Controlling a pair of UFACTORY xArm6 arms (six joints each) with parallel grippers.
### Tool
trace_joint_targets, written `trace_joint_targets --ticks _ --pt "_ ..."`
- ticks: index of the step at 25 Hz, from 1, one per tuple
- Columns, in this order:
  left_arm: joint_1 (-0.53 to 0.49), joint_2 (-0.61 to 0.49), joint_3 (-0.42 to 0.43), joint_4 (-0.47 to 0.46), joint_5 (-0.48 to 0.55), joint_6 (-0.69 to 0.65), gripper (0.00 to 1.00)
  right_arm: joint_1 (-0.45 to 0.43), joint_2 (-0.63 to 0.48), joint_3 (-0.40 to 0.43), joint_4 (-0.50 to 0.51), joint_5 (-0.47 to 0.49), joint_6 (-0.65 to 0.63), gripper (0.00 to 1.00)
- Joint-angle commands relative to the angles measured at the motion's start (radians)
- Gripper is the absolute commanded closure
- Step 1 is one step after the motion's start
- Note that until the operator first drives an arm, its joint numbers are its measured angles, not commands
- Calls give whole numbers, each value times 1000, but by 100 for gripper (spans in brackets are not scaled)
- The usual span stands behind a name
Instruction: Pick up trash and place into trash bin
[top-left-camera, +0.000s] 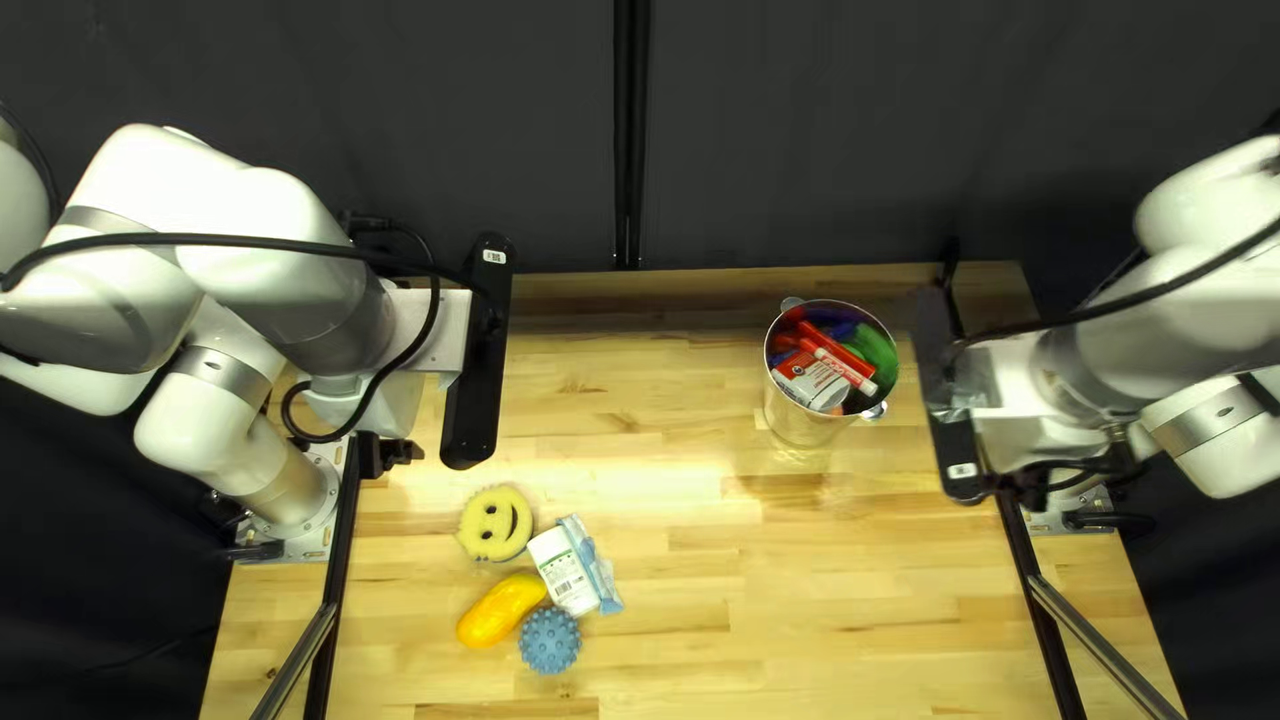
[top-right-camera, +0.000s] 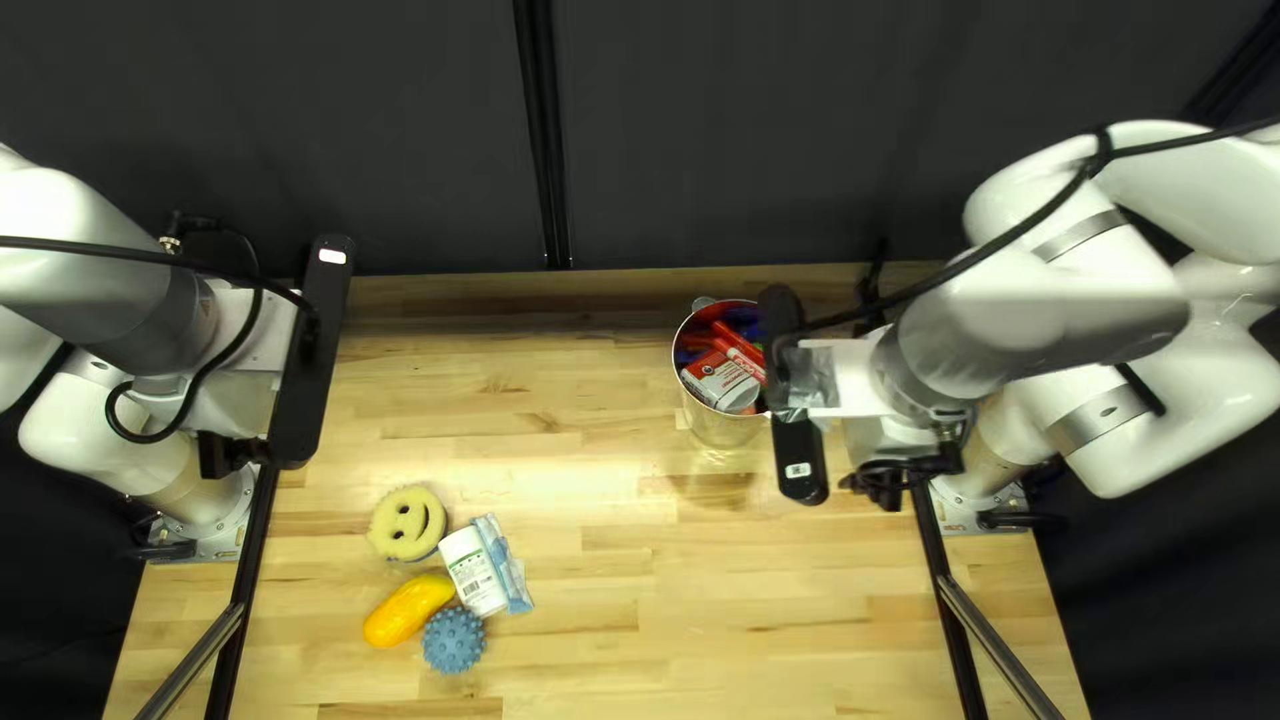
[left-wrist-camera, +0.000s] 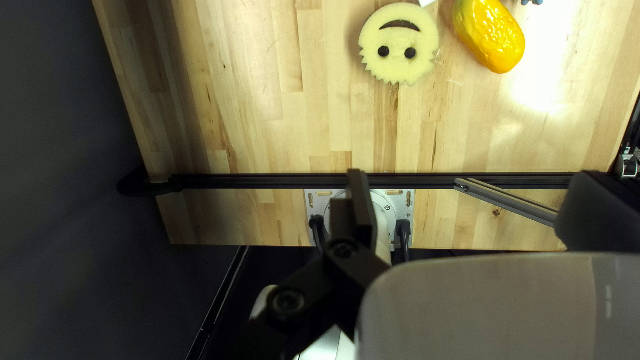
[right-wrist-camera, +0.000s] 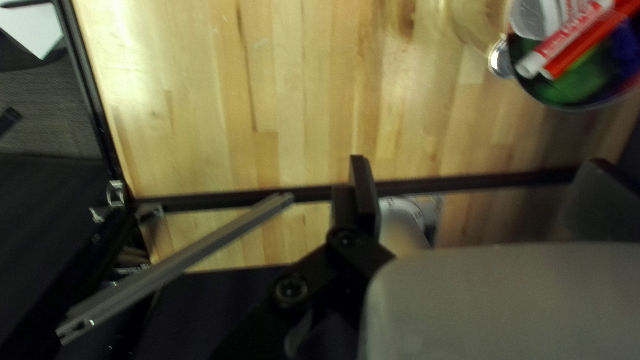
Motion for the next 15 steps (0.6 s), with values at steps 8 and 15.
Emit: trace_joint_targets --ticks 8,15 --pt "20 71 39 5 -69 22 0 16 5 -54 -43 77 8 0" --pt "20 71 39 5 -69 22 0 16 5 -54 -43 77 8 0"
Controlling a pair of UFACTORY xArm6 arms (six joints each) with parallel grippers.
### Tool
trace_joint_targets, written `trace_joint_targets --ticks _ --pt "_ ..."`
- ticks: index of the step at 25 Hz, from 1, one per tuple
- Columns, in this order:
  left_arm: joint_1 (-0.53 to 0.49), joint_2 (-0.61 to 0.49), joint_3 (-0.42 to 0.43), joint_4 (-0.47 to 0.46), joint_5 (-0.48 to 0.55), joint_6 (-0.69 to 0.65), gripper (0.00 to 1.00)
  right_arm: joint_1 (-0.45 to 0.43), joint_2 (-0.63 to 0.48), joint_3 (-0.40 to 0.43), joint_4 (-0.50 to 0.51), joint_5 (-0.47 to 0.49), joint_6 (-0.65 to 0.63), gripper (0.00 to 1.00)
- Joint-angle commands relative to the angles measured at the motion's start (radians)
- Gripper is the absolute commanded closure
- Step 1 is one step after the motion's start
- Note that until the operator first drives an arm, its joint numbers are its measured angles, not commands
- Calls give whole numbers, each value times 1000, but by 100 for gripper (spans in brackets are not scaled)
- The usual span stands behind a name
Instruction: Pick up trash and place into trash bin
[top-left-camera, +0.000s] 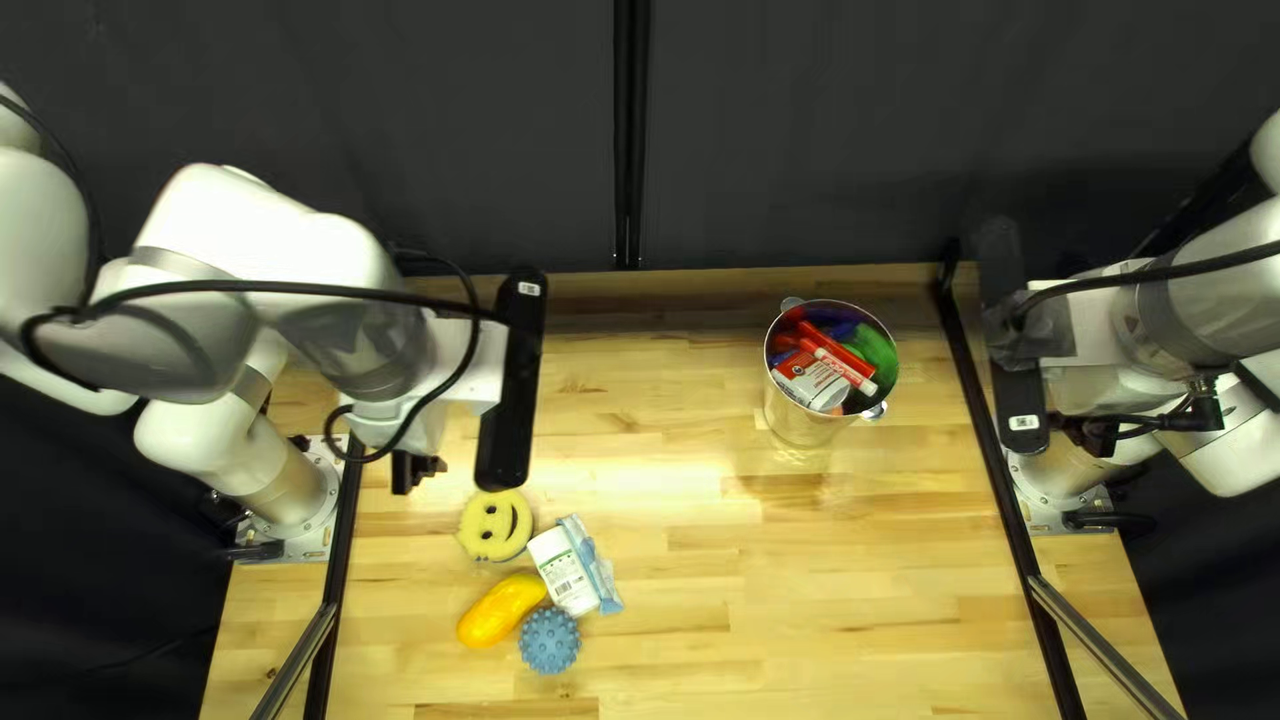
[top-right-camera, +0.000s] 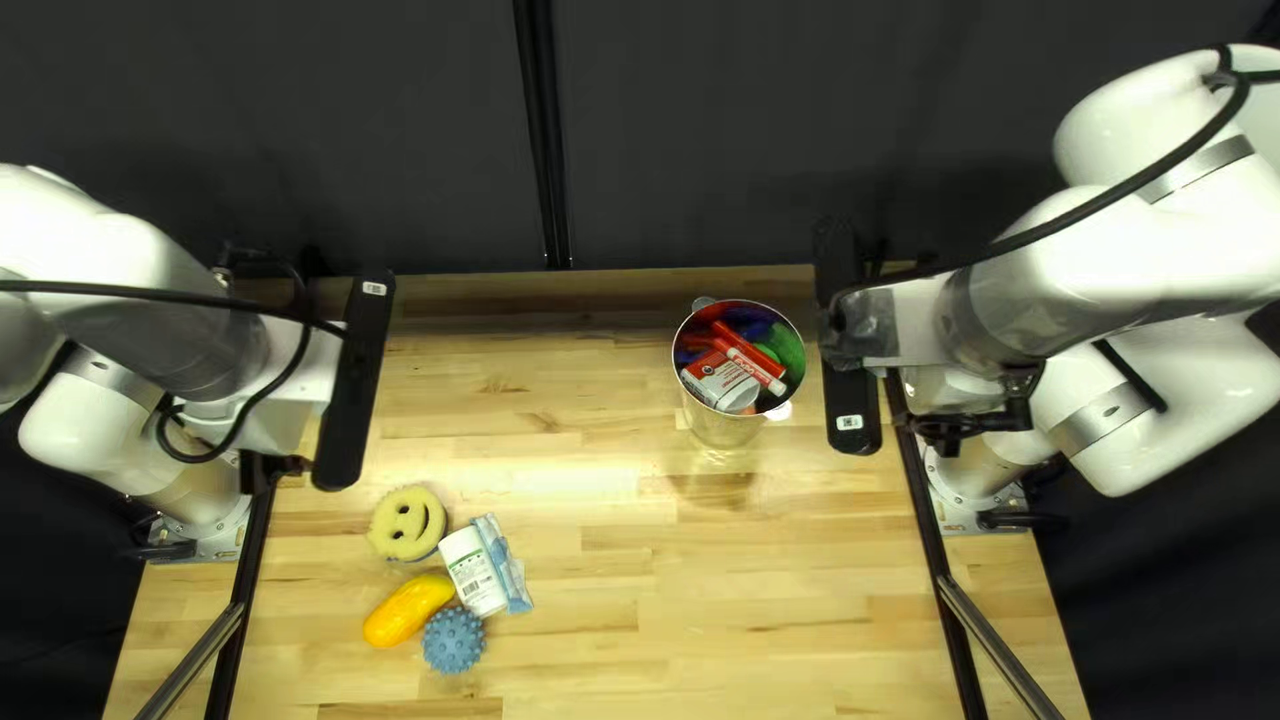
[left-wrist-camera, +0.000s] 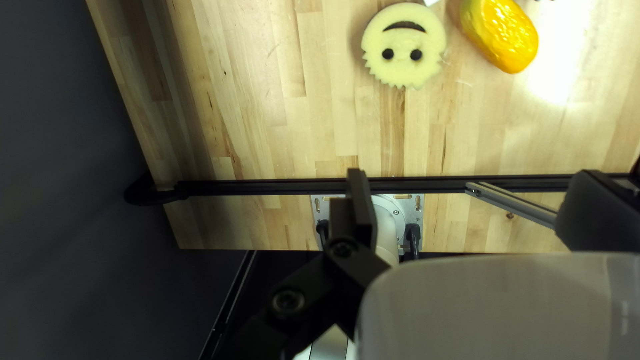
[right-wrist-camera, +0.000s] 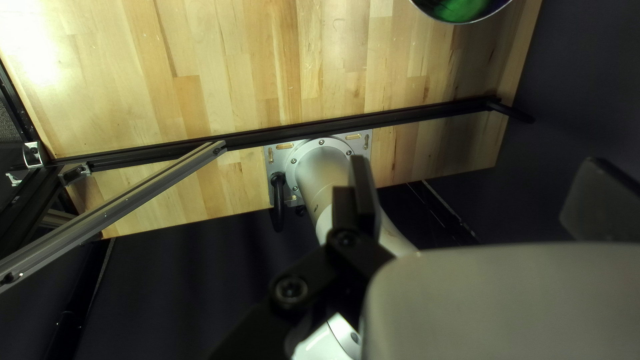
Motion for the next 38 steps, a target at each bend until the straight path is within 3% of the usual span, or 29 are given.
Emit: trace_joint_targets --ticks 1,6,9,12,15,18,22,33,38 --pt "0 0 0 0 0 0 0 0 0 0 0 0 0 0" --pt "4 -5 7 -7 -3 -1 0 0 0 0 0 0 0 0" --pt "-87 19 46 -12 -61 -28 0 0 0 0 0 0 0 0" --pt "-205 88 102 -17 -186 -60 0 0 0 0 0 0 0 0" --pt "-257 176 113 -36 -292 -39 0 0 0 0 0 0 0 0" --pt "-276 283 107 -59 -405 2 0 0 0 0 0 0 0 0" --pt "-279 340 142 -64 -533 34 0 0 0 0 0 0 0 0" --pt "-276 321 155 -64 -548 39 0 0 0 0 0 0 0 0" --pt "-364 398 227 -10 -730 21 0 0 0 0 0 0 0 0"
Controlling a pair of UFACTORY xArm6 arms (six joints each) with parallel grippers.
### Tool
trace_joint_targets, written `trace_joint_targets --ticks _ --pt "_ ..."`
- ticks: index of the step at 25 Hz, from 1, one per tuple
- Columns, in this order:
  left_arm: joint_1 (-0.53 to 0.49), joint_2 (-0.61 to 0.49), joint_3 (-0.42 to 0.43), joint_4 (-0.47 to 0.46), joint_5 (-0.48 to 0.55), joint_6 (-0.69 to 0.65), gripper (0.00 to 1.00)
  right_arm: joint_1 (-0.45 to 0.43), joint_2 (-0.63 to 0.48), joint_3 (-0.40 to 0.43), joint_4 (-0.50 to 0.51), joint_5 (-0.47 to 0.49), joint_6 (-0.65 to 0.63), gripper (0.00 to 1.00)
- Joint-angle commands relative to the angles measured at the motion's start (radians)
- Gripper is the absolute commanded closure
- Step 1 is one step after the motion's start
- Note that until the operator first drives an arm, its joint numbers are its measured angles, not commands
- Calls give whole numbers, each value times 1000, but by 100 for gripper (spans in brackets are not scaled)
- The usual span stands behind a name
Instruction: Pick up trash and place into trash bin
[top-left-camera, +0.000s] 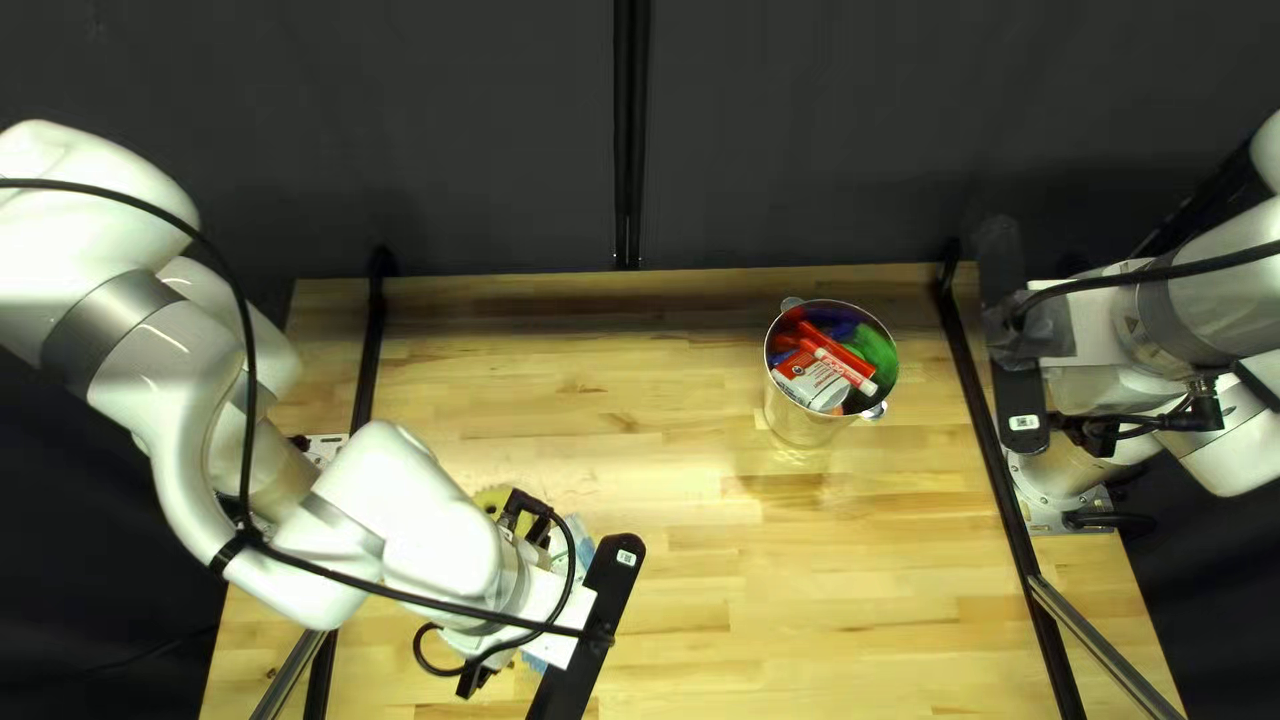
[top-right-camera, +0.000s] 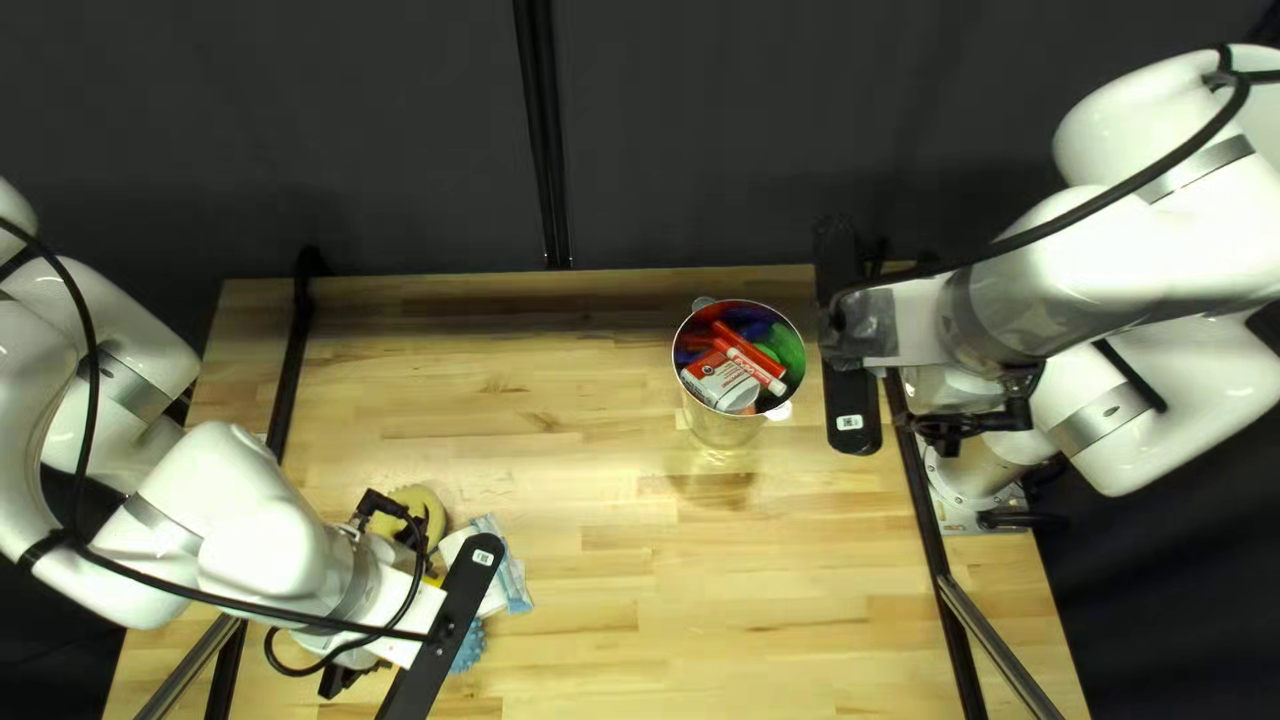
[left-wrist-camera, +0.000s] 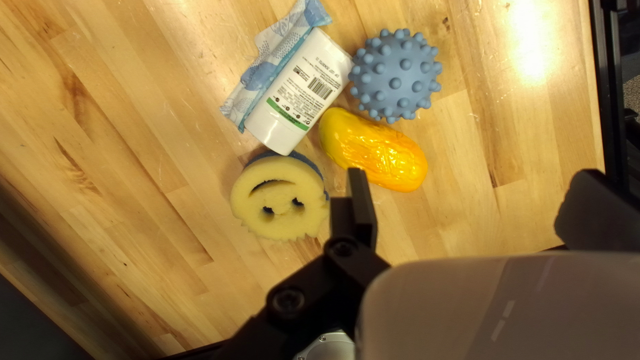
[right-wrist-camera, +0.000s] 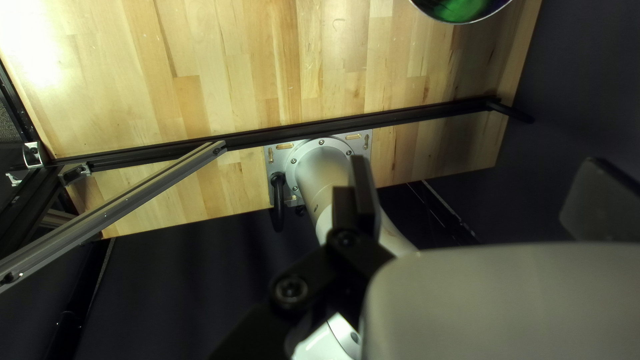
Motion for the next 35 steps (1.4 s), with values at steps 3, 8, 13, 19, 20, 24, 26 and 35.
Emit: trace_joint_targets --ticks 3,8,13,19,20,24,26,35 --pt "-99 144 44 82 -198 -29 0 0 0 0 0 0 0 0" --pt "-85 261 23 150 -234 -99 0 0 0 0 0 0 0 0" --pt "-62 352 0 202 -232 -184 0 0 0 0 0 0 0 0" --pt "-51 403 -8 218 -223 -237 0 0 0 0 0 0 0 0" --pt "-51 409 -10 218 -223 -242 0 0 0 0 0 0 0 0" --pt "-45 445 -23 202 -228 -244 0 0 0 0 0 0 0 0" --pt "-40 459 -31 194 -229 -239 0 0 0 0 0 0 0 0" --pt "-21 478 -39 167 -235 -223 100 0 0 0 0 0 0 0"
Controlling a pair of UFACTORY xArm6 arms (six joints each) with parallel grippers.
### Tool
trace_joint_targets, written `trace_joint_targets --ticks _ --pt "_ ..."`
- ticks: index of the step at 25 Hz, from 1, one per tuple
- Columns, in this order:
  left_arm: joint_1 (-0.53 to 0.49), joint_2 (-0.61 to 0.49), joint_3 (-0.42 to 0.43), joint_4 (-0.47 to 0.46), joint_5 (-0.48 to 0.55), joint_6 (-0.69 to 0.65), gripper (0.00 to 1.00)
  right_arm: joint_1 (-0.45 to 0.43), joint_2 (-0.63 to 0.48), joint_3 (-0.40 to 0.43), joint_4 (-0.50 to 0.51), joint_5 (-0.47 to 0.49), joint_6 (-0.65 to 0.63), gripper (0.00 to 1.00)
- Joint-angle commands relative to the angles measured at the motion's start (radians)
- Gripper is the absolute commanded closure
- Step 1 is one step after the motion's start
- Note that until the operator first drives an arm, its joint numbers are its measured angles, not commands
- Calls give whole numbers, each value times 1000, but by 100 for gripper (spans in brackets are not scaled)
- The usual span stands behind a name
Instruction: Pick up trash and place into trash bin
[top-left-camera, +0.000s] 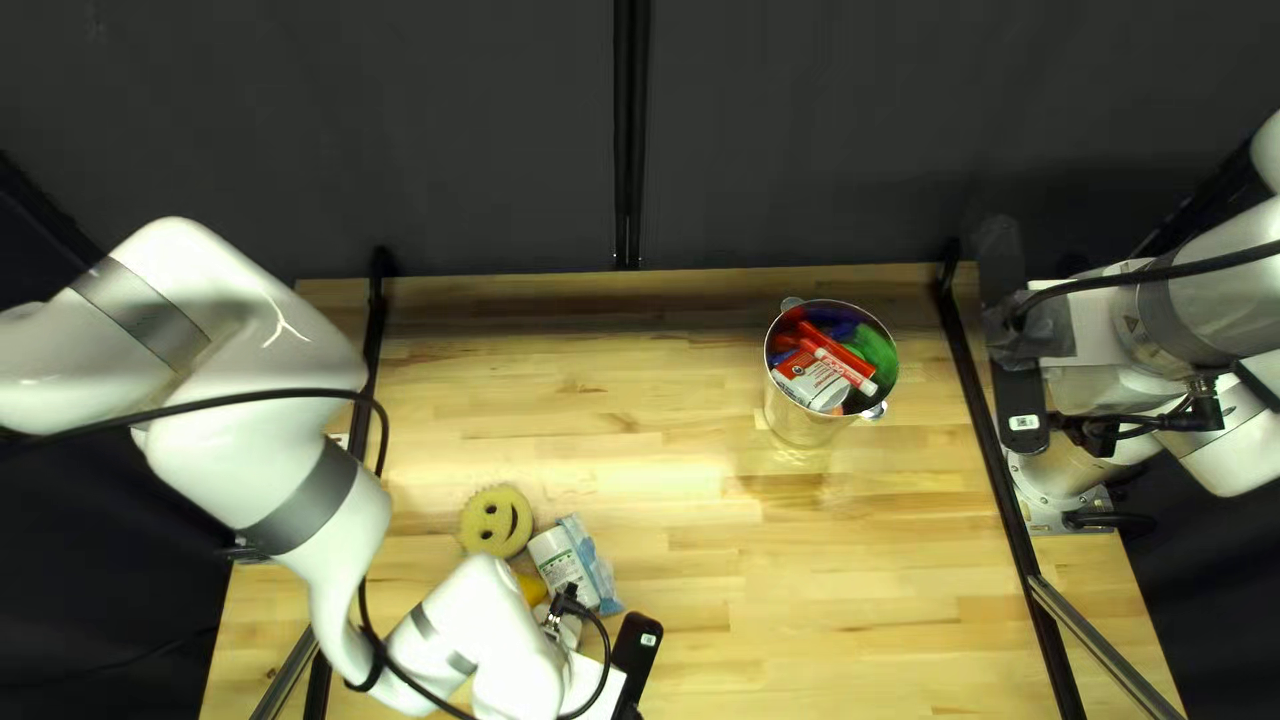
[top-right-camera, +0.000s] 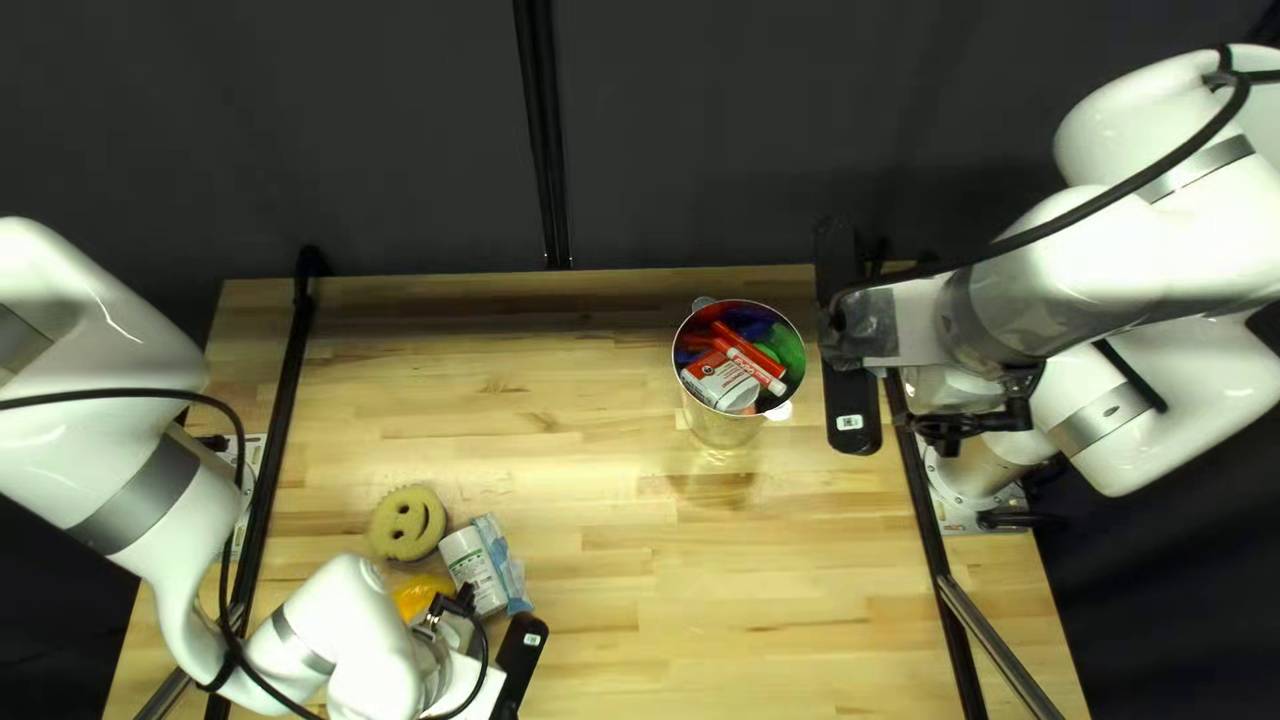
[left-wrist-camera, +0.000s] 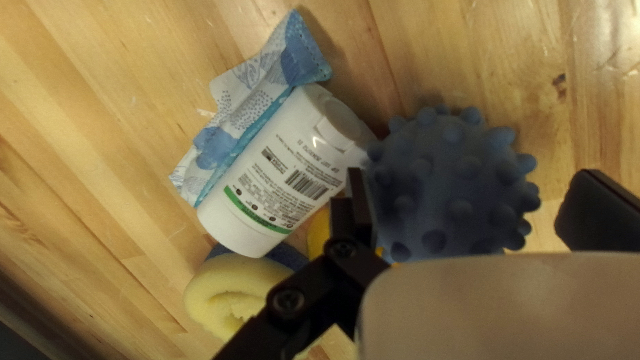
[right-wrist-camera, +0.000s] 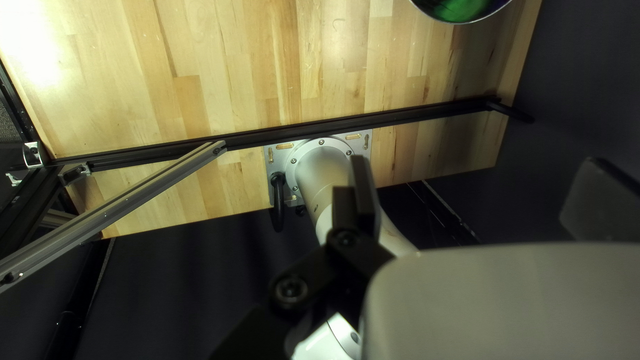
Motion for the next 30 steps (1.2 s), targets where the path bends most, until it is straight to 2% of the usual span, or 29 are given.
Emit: trace_joint_targets --ticks 1,4,8,11,14,17,20,30 --pt "-4 -11 -7 6 12 -5 100 0 0 0 0 0 0 0" --pt "-21 -69 -37 64 65 -9 100 0 0 0 0 0 0 0" --pt "-13 -103 -129 162 148 43 100 0 0 0 0 0 0 0" --pt "38 -159 -110 241 139 98 100 0 0 0 0 0 0 0" --pt "143 -246 -81 328 123 207 100 0 0 0 0 0 0 0" --pt "230 -283 -83 388 97 300 100 0 0 0 0 0 0 0" --pt "293 -314 -71 410 53 374 100 0 0 0 0 0 0 0" --pt "293 -314 -71 410 53 374 100 0 0 0 0 0 0 0"
